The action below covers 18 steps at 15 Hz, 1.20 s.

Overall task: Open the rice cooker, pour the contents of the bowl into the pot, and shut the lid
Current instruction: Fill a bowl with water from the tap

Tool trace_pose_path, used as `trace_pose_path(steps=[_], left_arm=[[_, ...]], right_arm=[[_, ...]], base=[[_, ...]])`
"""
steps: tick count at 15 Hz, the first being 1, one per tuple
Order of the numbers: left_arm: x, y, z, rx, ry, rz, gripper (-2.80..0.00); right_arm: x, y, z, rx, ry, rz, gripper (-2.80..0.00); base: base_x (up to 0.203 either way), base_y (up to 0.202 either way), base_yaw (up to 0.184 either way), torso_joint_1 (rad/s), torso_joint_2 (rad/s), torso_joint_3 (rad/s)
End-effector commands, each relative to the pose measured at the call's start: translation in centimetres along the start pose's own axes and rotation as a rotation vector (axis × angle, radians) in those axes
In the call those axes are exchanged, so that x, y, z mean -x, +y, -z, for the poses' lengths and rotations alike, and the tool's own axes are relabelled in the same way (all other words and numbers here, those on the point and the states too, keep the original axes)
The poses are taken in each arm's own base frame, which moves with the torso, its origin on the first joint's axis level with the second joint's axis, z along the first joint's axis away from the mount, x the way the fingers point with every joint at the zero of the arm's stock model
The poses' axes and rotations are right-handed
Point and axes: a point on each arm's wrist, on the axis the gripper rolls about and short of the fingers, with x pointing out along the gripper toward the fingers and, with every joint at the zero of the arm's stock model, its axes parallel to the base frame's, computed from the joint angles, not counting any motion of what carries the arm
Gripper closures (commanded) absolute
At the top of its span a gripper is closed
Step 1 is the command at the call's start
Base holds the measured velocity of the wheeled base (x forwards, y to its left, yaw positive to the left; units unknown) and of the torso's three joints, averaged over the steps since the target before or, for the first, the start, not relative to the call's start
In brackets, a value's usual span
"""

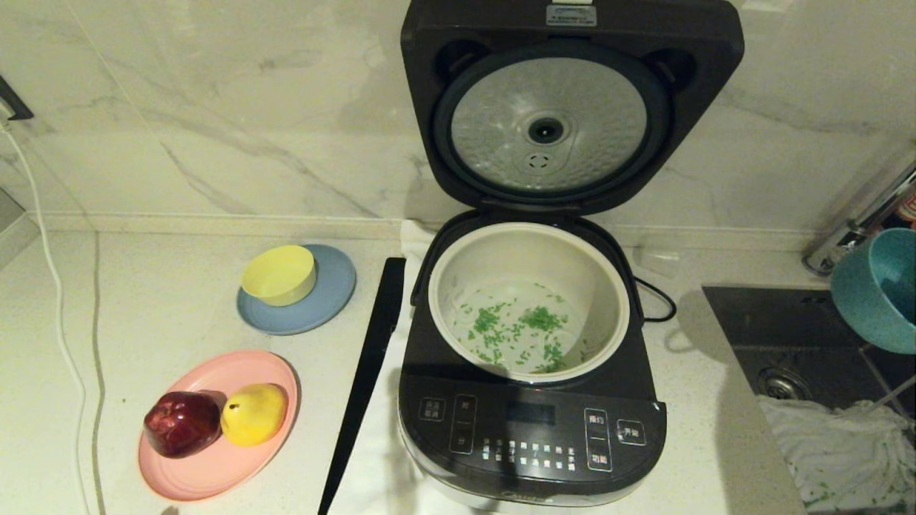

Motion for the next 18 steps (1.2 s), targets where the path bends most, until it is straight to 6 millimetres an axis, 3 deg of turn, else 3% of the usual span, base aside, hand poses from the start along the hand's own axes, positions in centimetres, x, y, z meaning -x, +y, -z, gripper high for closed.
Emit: trace_pose_path(steps=[1, 4, 7, 12, 18], left_arm=[[0.0, 0.0, 0.0, -0.001, -0.001, -0.001, 0.0], [0.0, 0.0, 0.0, -0.001, -0.001, 0.0, 0.0], [0.0, 0.0, 0.0, -0.001, -0.001, 0.001, 0.0], [0.0, 0.0, 0.0, -0.001, -0.001, 0.0, 0.0], [0.0, 0.0, 0.0, -0.001, -0.001, -0.001, 0.0]], right_arm=[[-3.6, -4.5, -2.6, -0.118, 0.005, 0.104, 0.0], [-5.6, -9.5, -5.0, -0.234, 0.015, 0.15, 0.0], [-6.6, -13.1, -6.7, -0.309, -0.021, 0.141, 0.0], [-7.9, -18.0, -8.2, -0.407, -0.053, 0.192, 0.0], [-7.4, -21.8, -9.6, -0.463, -0.121, 0.232, 0.0]], base=[[0.0, 0.0, 0.0, 0.0, 0.0, 0.0], [0.0, 0.0, 0.0, 0.0, 0.0, 0.0], [0.0, 0.0, 0.0, 0.0, 0.0, 0.0], [0.0, 0.0, 0.0, 0.0, 0.0, 0.0], [0.0, 0.0, 0.0, 0.0, 0.0, 0.0]])
